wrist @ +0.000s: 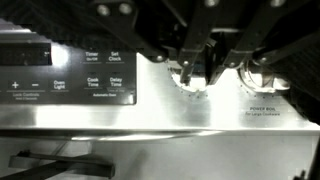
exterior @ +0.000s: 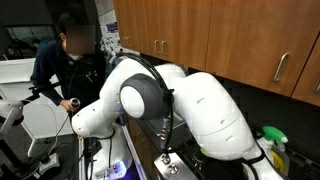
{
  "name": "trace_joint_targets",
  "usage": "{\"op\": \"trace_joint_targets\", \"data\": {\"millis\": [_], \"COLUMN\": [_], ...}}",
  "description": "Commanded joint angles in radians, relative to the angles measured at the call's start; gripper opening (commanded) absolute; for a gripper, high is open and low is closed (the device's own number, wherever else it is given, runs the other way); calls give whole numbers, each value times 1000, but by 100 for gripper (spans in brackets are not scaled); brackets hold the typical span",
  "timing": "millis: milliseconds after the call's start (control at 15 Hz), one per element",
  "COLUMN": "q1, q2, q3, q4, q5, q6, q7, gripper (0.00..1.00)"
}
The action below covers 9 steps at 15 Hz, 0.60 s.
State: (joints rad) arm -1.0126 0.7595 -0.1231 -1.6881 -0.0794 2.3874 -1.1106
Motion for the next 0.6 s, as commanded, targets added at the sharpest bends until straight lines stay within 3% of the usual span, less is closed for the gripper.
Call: {"op": "trace_joint_targets", "data": {"millis": [0,533], "q1": [24,5], "q2": [20,85], "q3": [15,10], "q4": [1,105], "q5": [12,33], "q6": [-47,-168], "q7": [4,16], "gripper": [5,5]}}
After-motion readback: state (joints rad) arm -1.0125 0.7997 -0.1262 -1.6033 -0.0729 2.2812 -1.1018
